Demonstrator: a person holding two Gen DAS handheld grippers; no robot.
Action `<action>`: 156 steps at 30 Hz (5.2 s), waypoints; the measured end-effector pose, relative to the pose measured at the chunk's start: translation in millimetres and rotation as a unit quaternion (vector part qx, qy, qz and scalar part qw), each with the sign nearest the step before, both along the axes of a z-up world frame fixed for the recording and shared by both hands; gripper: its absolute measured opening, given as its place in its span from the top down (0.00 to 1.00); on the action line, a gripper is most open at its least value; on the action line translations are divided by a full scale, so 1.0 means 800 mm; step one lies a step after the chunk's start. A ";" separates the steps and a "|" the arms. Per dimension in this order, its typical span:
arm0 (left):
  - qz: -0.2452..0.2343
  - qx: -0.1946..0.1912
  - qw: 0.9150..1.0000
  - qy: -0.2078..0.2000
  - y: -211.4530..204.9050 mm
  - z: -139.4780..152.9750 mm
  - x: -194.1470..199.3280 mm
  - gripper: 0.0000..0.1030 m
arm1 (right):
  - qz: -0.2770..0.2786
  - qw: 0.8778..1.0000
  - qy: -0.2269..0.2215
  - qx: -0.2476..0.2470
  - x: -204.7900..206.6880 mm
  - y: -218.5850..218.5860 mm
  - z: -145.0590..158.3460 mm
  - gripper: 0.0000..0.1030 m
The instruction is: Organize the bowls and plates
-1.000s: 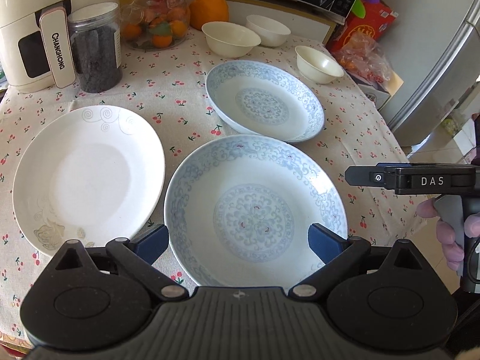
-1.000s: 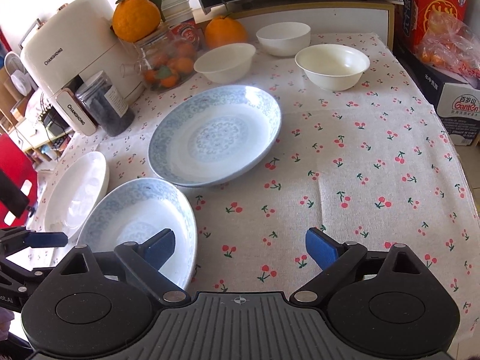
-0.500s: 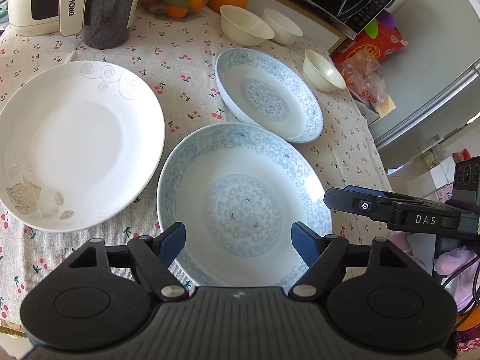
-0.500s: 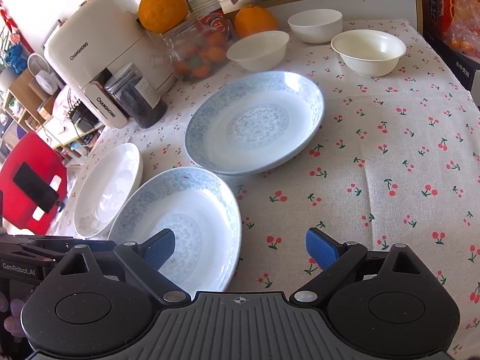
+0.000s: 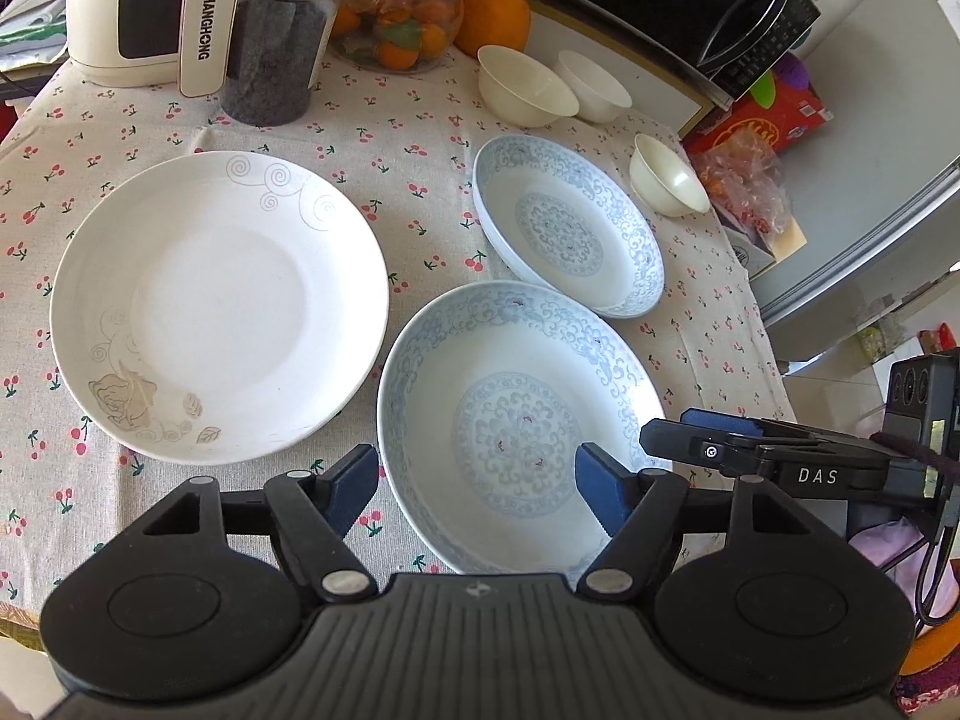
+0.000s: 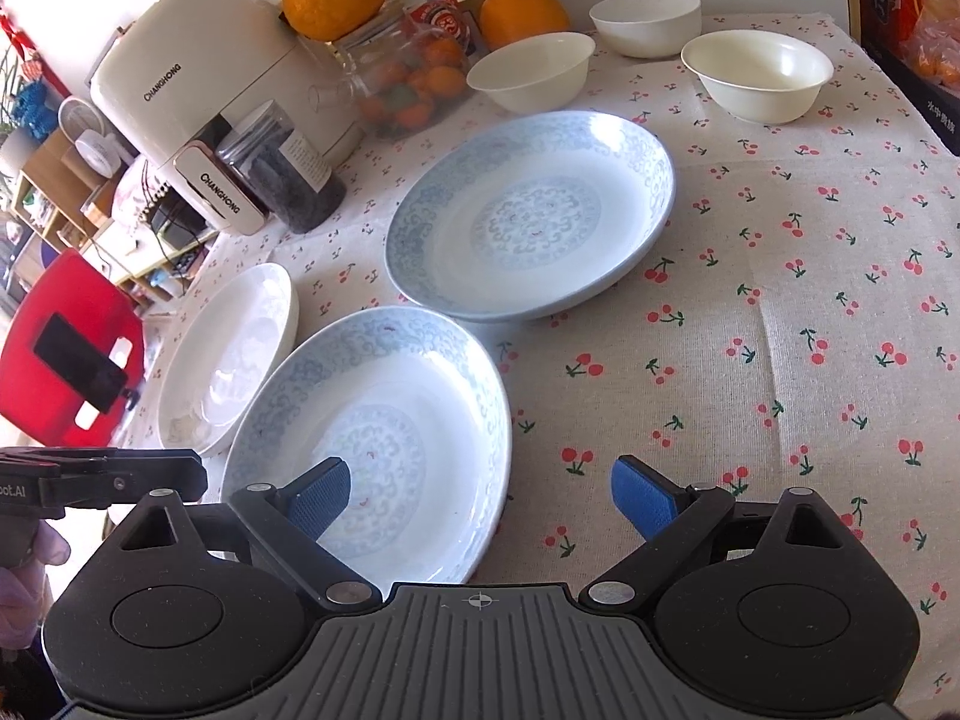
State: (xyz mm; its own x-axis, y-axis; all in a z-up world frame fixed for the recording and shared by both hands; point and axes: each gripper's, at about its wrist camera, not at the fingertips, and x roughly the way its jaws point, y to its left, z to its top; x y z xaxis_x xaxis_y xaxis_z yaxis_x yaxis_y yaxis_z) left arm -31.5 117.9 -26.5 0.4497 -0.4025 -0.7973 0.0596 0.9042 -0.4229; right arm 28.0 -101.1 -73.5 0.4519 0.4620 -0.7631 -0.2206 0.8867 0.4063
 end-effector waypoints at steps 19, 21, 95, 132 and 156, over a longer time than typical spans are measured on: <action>0.020 0.011 0.996 0.081 -0.001 -0.044 0.012 0.85 | 0.010 1.000 0.013 -0.010 0.000 0.012 -0.011 0.70; 0.016 0.016 0.997 0.078 -0.003 -0.043 0.012 0.86 | 0.011 1.000 0.011 -0.017 -0.001 0.014 -0.013 0.74; 0.051 0.115 0.989 -0.081 -0.066 -0.011 0.120 0.90 | -0.097 0.993 -0.060 -0.031 0.122 -0.018 0.014 0.87; 0.024 0.278 0.950 -0.140 -0.135 -0.031 0.140 0.85 | -0.147 0.985 -0.058 -0.067 0.134 -0.022 0.008 0.87; 0.001 0.300 0.945 -0.129 -0.149 -0.039 0.140 0.79 | -0.158 0.983 -0.036 -0.081 0.129 -0.034 0.014 0.91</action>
